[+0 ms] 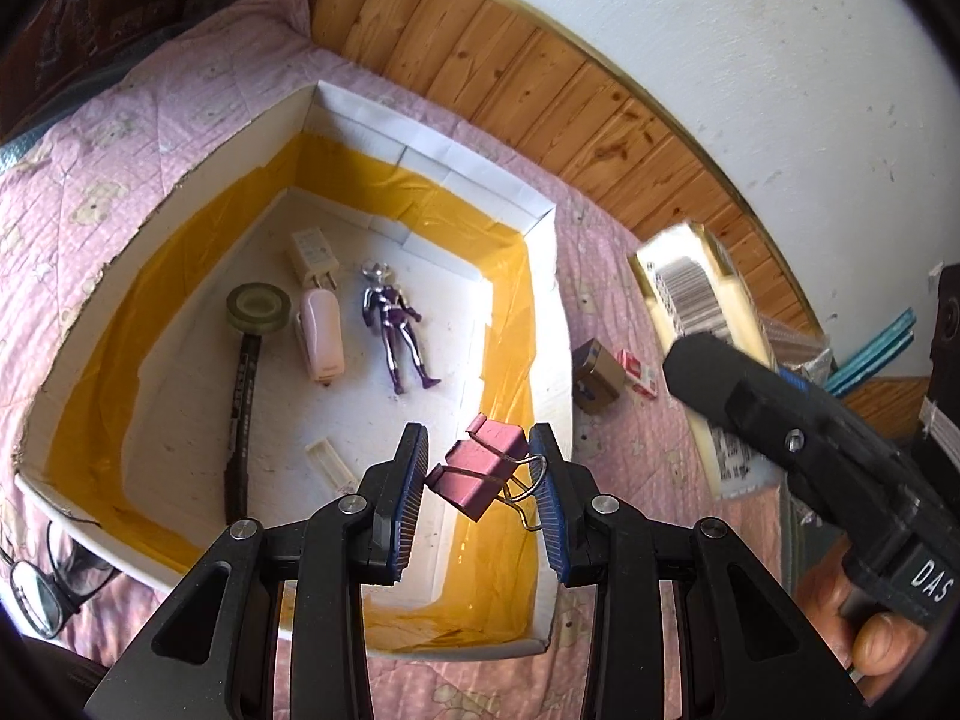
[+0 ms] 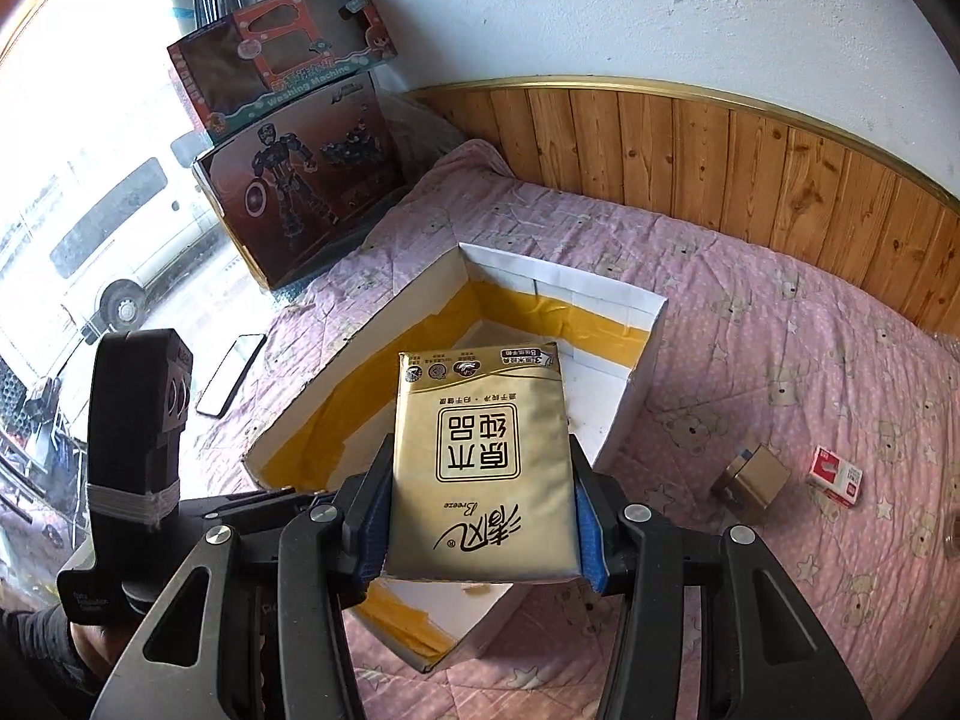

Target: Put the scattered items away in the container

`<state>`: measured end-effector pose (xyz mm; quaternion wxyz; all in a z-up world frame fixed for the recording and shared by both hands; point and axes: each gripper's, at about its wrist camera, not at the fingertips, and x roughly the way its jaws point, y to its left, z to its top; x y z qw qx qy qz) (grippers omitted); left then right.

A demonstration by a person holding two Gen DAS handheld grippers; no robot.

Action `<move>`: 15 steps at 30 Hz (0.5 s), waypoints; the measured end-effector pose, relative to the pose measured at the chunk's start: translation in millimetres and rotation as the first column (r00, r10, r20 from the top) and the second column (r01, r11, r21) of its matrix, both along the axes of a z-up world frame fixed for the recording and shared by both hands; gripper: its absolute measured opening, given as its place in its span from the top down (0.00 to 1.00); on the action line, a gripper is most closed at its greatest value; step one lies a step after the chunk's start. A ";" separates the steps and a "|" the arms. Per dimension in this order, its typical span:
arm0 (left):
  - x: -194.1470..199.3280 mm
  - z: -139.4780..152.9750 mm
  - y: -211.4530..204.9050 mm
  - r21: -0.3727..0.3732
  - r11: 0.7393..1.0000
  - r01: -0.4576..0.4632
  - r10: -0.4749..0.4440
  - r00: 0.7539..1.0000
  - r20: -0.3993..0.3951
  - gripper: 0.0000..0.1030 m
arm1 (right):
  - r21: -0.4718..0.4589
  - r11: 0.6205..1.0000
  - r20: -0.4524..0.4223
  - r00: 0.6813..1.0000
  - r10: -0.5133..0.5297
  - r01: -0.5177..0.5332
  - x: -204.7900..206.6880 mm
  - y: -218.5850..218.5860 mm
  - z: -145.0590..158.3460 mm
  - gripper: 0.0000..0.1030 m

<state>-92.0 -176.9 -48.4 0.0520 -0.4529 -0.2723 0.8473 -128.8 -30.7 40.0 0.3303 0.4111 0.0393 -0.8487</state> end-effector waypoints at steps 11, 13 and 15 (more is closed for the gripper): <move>-23.8 -20.1 -1.7 0.069 0.998 -0.009 0.001 0.993 0.121 0.65 | 0.080 0.996 -0.005 1.000 0.031 -0.031 -43.0 -26.6 -10.8 0.50; -27.2 -23.3 -3.3 0.082 0.996 -0.017 0.006 0.990 0.139 0.65 | 0.098 0.995 -0.010 0.999 0.038 -0.037 -50.7 -32.3 -12.2 0.50; -29.9 -26.1 -4.9 0.095 0.995 -0.025 0.010 0.988 0.155 0.65 | 0.120 0.992 -0.012 0.999 0.047 -0.046 -59.7 -37.9 -15.0 0.50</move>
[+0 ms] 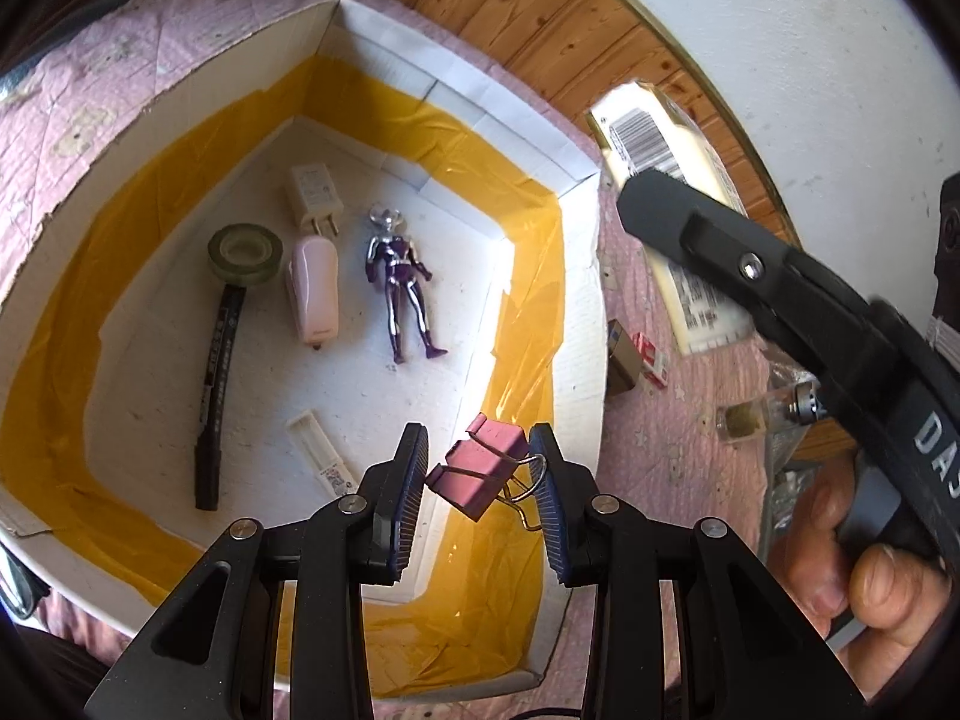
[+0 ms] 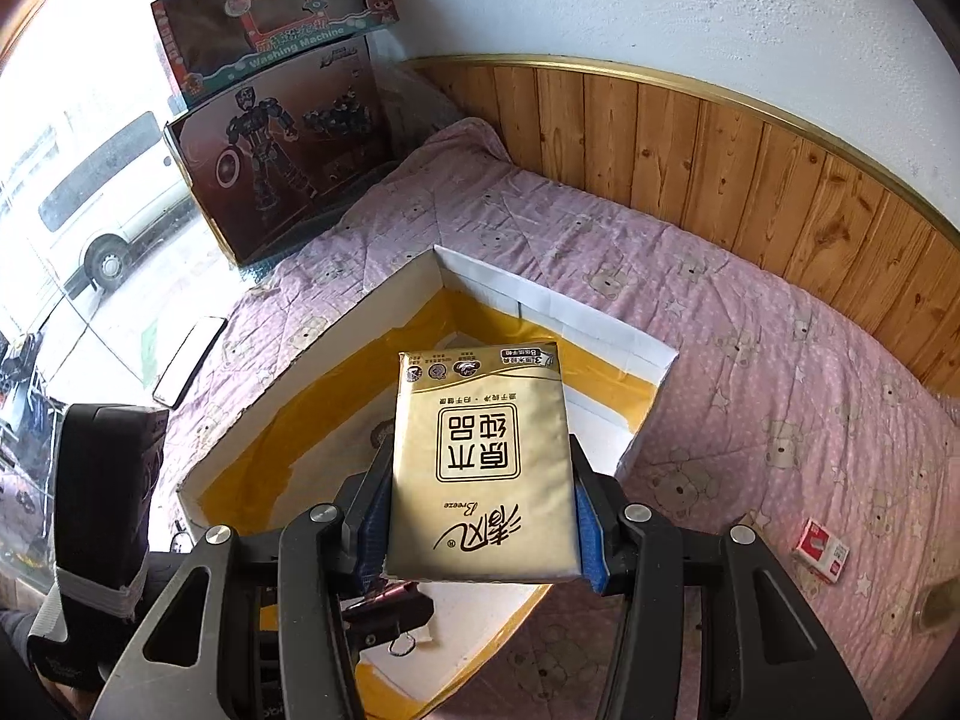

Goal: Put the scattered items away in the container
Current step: 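Lower both grippers into the box and open them to drop the items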

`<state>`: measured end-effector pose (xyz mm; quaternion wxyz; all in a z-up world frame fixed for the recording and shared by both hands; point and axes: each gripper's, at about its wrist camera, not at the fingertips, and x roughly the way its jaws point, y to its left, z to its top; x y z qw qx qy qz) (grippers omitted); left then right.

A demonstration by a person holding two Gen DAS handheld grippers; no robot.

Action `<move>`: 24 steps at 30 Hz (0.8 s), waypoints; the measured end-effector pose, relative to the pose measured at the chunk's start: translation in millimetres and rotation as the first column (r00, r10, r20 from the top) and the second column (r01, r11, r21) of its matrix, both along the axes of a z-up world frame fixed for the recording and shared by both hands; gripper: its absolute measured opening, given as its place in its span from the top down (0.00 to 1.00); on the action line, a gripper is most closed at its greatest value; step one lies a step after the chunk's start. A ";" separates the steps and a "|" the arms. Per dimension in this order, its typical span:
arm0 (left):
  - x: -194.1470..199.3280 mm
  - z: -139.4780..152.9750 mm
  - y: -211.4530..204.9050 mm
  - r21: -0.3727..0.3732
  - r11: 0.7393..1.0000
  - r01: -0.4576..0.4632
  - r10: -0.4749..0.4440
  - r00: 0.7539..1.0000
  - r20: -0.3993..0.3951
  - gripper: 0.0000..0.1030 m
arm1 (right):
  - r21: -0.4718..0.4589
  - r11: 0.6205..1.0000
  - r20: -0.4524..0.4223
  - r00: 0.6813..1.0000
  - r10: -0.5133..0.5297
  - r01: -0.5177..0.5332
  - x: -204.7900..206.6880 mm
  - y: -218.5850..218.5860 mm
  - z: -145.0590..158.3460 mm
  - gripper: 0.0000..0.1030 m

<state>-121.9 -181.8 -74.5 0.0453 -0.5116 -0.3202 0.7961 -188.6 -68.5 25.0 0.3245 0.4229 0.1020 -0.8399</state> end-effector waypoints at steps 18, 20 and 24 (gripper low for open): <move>-11.1 -13.5 -6.5 0.034 0.999 -0.005 0.003 0.999 0.054 0.65 | 0.223 0.972 0.008 0.997 0.075 -0.075 -57.5 -36.2 -48.7 0.50; -11.3 -13.7 -6.8 0.030 1.000 -0.006 0.005 0.998 0.055 0.64 | 0.249 0.965 0.004 0.997 0.080 -0.079 -62.1 -37.6 -53.1 0.50; -12.5 -14.9 -6.9 0.013 1.000 -0.012 0.012 0.998 0.061 0.56 | 0.293 0.953 -0.018 0.996 0.082 -0.073 -69.4 -39.1 -60.8 0.47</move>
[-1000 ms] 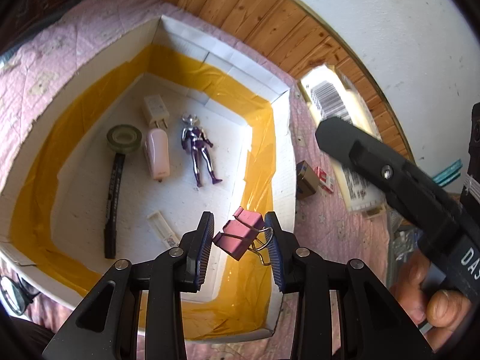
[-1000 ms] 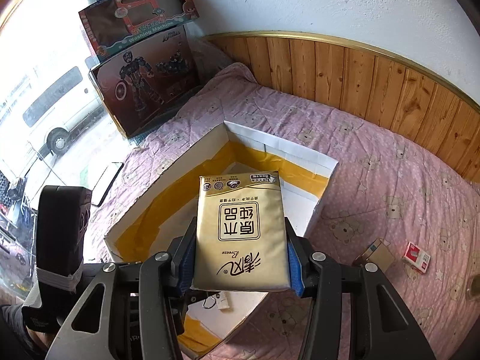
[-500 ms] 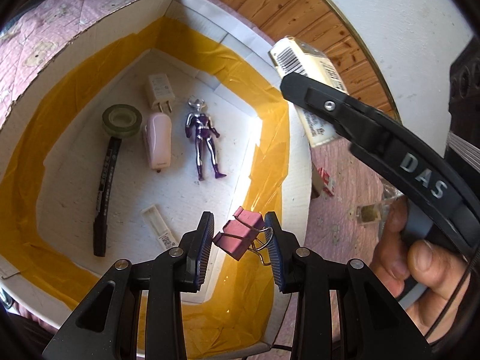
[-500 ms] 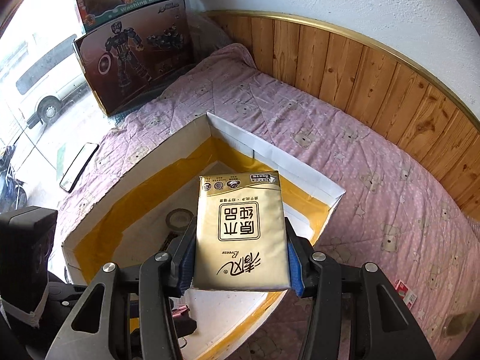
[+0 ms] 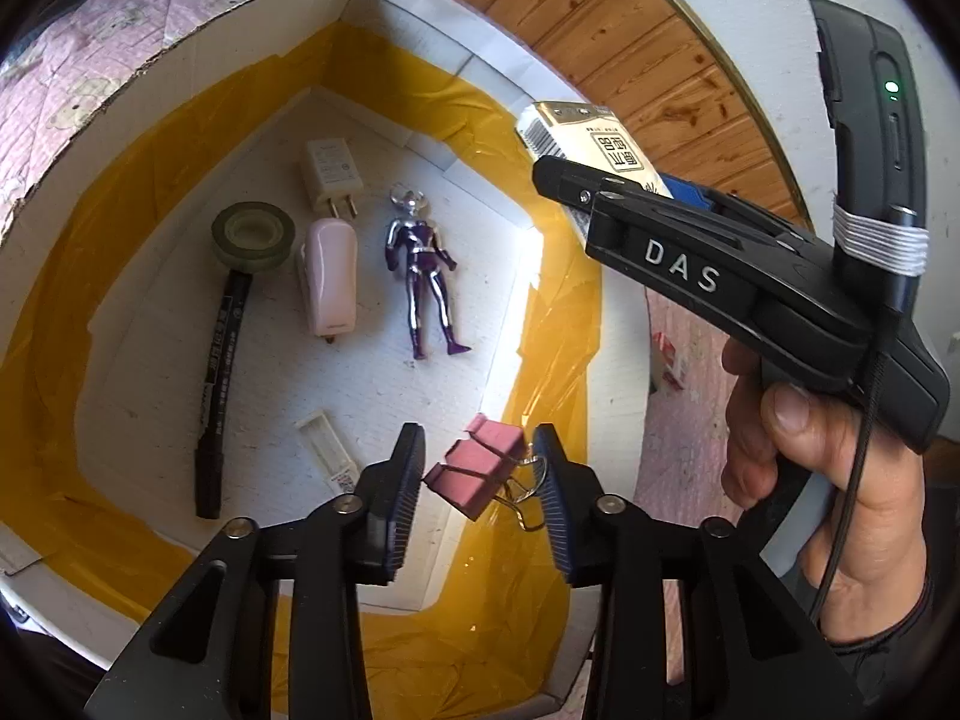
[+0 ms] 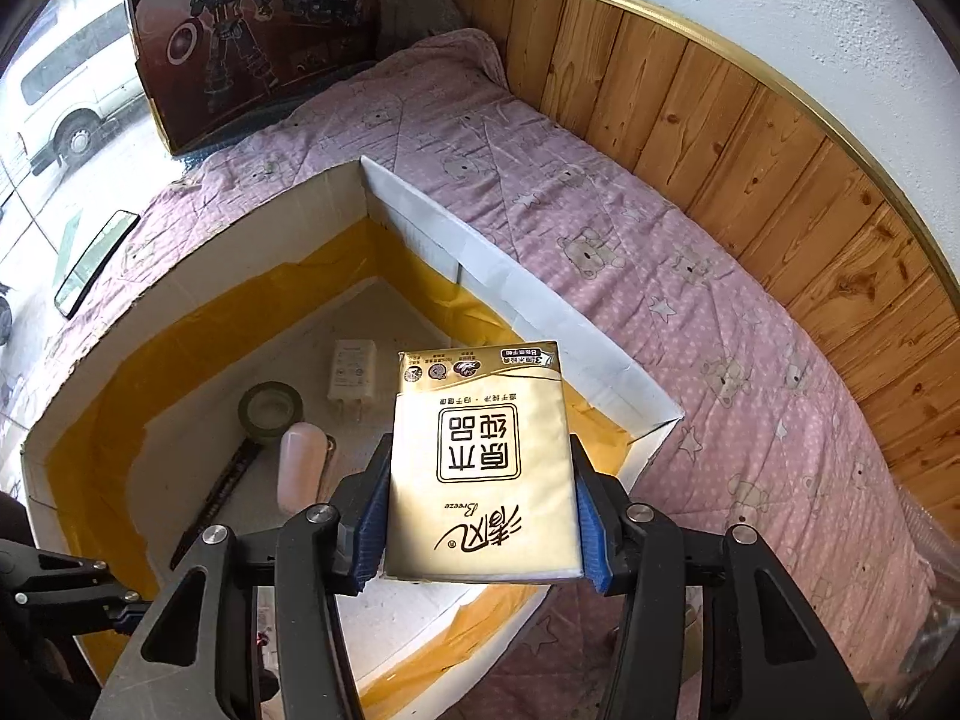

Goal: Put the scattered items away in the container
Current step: 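Lower both grippers into the box and open them to drop the items, then withdraw both grippers from the box toward the gold tin and staples box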

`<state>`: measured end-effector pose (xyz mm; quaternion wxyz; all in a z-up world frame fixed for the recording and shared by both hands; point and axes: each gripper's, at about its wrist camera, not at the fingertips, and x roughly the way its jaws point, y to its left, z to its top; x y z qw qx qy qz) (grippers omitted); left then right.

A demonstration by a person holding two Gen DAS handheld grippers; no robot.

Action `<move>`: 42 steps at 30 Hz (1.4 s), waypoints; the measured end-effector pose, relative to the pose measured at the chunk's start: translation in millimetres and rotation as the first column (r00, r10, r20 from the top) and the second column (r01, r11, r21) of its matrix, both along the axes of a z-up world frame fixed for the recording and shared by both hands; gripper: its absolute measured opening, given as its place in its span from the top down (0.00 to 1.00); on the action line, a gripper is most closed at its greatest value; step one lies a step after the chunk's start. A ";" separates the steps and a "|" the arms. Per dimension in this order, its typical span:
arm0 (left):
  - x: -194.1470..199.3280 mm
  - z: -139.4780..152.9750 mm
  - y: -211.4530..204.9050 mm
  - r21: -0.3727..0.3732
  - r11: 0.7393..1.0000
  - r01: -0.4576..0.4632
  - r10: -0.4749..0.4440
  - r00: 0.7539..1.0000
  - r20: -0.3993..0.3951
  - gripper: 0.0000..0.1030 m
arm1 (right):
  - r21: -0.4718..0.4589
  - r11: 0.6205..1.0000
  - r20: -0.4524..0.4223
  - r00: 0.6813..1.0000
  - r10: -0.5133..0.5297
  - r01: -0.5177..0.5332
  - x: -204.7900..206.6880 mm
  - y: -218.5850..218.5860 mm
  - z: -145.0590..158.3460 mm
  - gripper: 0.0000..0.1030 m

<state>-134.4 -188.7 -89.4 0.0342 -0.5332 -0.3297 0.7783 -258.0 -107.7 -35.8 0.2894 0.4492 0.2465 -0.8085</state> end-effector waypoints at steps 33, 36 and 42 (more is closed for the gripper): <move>34.4 40.4 -51.4 -0.143 0.967 -0.208 0.185 0.970 -0.160 0.50 | -0.134 0.990 0.091 0.995 -0.041 0.053 35.5 29.5 19.5 0.39; 43.4 44.3 -48.4 -0.148 0.967 -0.208 0.182 0.968 -0.171 0.50 | -0.153 0.987 0.104 0.994 -0.030 0.046 47.6 34.5 22.9 0.39; 64.7 46.4 -32.0 -0.189 0.965 -0.182 0.147 0.972 -0.181 0.50 | -0.211 0.977 0.135 0.991 -0.004 0.033 76.2 46.3 26.7 0.39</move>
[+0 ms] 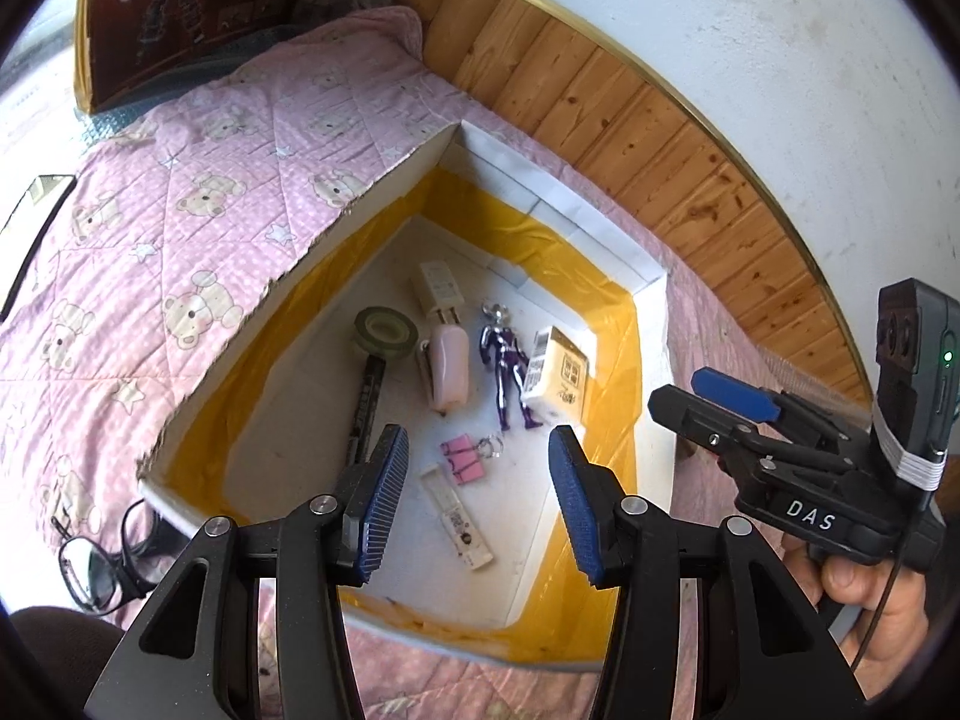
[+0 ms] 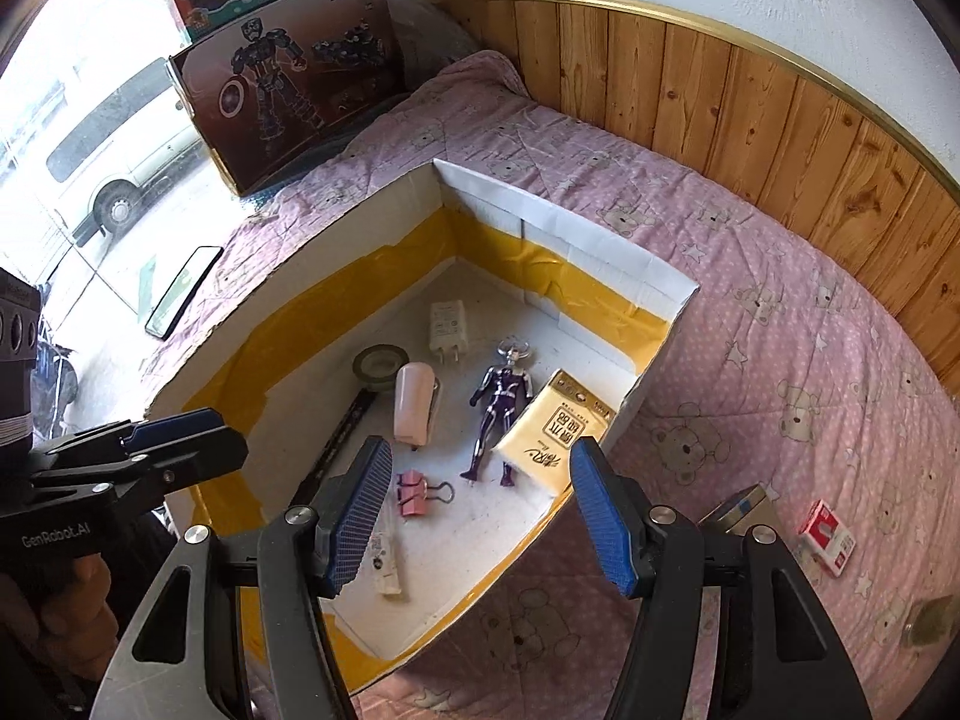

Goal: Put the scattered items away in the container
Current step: 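Withdraw both grippers from the box toward the gold tin and staples box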

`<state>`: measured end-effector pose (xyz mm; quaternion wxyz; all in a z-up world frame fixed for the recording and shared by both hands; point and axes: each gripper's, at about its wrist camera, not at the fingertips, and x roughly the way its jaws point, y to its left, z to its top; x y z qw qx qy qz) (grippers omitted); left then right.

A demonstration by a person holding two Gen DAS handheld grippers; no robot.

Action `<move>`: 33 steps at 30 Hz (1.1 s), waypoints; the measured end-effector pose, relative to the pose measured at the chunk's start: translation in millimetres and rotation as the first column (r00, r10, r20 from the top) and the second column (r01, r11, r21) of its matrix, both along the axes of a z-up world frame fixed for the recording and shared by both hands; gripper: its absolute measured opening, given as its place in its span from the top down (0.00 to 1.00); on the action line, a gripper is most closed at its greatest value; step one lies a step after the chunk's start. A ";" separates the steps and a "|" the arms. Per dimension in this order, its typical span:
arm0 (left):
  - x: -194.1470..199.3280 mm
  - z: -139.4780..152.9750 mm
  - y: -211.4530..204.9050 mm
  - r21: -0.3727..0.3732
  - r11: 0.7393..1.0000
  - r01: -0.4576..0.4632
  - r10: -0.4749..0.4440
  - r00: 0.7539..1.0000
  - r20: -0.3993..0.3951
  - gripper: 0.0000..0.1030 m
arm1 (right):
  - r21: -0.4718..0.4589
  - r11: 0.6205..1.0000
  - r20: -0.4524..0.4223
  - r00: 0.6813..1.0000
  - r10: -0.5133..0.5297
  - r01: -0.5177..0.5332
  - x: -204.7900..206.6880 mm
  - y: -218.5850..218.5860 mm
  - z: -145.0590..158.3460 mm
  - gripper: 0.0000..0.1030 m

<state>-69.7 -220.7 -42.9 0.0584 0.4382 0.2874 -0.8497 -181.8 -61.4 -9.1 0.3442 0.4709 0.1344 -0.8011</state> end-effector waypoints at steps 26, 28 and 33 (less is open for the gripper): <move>53.9 36.7 91.6 -0.185 0.968 0.169 -0.186 0.979 -0.079 0.50 | -0.279 0.956 0.059 0.995 -0.079 0.093 89.2 88.7 2.3 0.39; 54.8 38.2 99.1 -0.192 0.965 0.181 -0.199 0.977 -0.078 0.50 | -0.286 0.952 0.062 0.994 -0.091 0.105 92.3 96.7 0.9 0.39; 53.8 40.1 120.6 -0.236 0.950 0.203 -0.220 0.974 -0.047 0.50 | -0.305 0.942 0.076 0.990 -0.120 0.138 98.7 120.0 -4.1 0.39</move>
